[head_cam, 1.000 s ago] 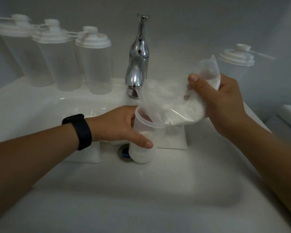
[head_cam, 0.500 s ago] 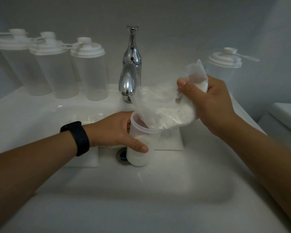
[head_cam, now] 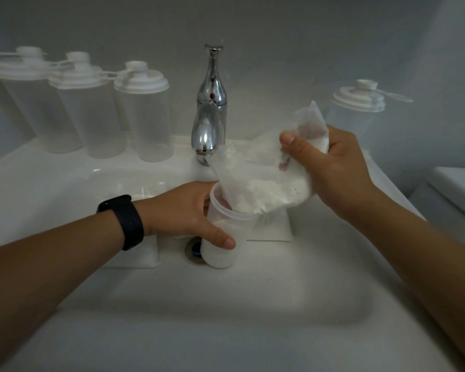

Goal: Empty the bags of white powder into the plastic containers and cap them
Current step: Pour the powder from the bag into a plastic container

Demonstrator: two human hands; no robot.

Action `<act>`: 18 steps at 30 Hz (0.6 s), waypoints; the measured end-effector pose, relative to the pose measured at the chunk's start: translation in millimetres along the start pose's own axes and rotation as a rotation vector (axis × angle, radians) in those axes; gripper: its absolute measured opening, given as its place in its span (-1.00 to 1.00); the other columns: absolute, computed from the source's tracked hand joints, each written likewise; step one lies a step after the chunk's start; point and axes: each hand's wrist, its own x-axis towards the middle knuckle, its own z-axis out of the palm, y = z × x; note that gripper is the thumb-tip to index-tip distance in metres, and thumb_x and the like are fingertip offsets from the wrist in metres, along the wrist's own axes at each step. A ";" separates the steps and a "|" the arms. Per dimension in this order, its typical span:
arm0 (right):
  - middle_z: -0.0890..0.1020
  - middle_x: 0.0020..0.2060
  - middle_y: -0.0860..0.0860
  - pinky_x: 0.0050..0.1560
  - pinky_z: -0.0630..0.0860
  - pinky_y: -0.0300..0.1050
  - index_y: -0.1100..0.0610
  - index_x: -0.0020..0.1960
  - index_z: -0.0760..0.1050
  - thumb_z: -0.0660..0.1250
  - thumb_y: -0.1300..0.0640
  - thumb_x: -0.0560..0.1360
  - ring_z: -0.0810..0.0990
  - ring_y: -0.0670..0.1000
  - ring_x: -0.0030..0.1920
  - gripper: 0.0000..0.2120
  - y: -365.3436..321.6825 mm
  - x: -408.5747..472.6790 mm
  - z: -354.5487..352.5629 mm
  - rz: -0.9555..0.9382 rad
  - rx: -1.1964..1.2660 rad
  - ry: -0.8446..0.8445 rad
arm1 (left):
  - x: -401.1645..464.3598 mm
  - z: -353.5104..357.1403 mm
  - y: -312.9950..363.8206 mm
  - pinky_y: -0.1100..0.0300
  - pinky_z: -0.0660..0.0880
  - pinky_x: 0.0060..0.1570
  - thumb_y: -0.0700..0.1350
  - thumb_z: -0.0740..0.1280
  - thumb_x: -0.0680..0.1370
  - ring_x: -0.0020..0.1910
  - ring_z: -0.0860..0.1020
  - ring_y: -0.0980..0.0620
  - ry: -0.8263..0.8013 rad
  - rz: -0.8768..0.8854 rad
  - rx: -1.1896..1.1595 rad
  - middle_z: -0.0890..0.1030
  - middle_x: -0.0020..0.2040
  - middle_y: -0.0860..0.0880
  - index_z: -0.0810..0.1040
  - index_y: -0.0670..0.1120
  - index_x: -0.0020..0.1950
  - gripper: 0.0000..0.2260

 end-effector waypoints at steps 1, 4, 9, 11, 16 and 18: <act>0.70 -0.32 -0.02 -0.13 0.64 0.02 0.07 -0.22 0.62 0.43 -0.01 0.55 0.69 -0.01 -0.24 -0.78 -0.2 -0.3 0.1 0.002 0.001 -0.002 | 0.0 0.2 -0.1 0.39 0.51 0.11 -0.08 0.66 0.30 0.16 0.62 0.26 -0.001 -0.001 0.007 0.66 0.16 0.29 0.53 0.18 0.27 -0.40; 0.70 -0.31 0.00 -0.11 0.64 0.06 0.09 -0.21 0.62 0.43 0.01 0.57 0.69 0.01 -0.23 -0.77 0.4 -0.3 -0.7 0.000 0.006 -0.008 | 0.0 0.0 0.0 0.38 0.52 0.12 -0.05 0.65 0.28 0.16 0.62 0.26 0.001 -0.002 0.002 0.66 0.17 0.29 0.53 0.18 0.27 -0.39; 0.69 -0.32 -0.01 -0.13 0.62 0.02 0.09 -0.22 0.61 0.43 0.04 0.57 0.67 0.00 -0.25 -0.78 0.7 0.6 -0.8 0.003 0.028 -0.009 | 0.6 -0.3 -0.2 0.37 0.52 0.13 -0.01 0.64 0.26 0.17 0.62 0.26 -0.010 -0.003 -0.006 0.66 0.17 0.28 0.53 0.18 0.29 -0.37; 0.69 -0.33 -0.02 -0.14 0.62 0.00 0.09 -0.23 0.61 0.43 0.02 0.56 0.67 -0.01 -0.25 -0.77 0.1 0.6 -0.8 0.004 0.029 -0.008 | 0.6 -0.3 -1.0 0.36 0.52 0.13 0.02 0.64 0.25 0.18 0.62 0.25 -0.009 -0.002 -0.002 0.66 0.18 0.28 0.53 0.18 0.29 -0.36; 0.69 -0.32 -0.01 -0.12 0.63 0.06 0.09 -0.23 0.60 0.43 0.04 0.57 0.68 0.02 -0.24 -0.78 0.7 1.5 -1.9 0.010 0.035 -0.026 | -0.3 -1.8 -0.5 0.40 0.51 0.11 0.04 0.64 0.27 0.19 0.60 0.27 -0.021 -0.002 0.034 0.64 0.18 0.32 0.51 0.21 0.29 -0.37; 0.68 -0.34 -0.01 -0.13 0.62 0.04 0.10 -0.24 0.60 0.43 0.05 0.57 0.67 0.01 -0.26 -0.77 2.1 2.1 -1.5 0.011 0.038 -0.027 | -1.6 -2.4 -0.4 0.43 0.50 0.10 0.02 0.65 0.28 0.18 0.60 0.29 -0.019 -0.004 0.048 0.64 0.18 0.34 0.51 0.21 0.28 -0.38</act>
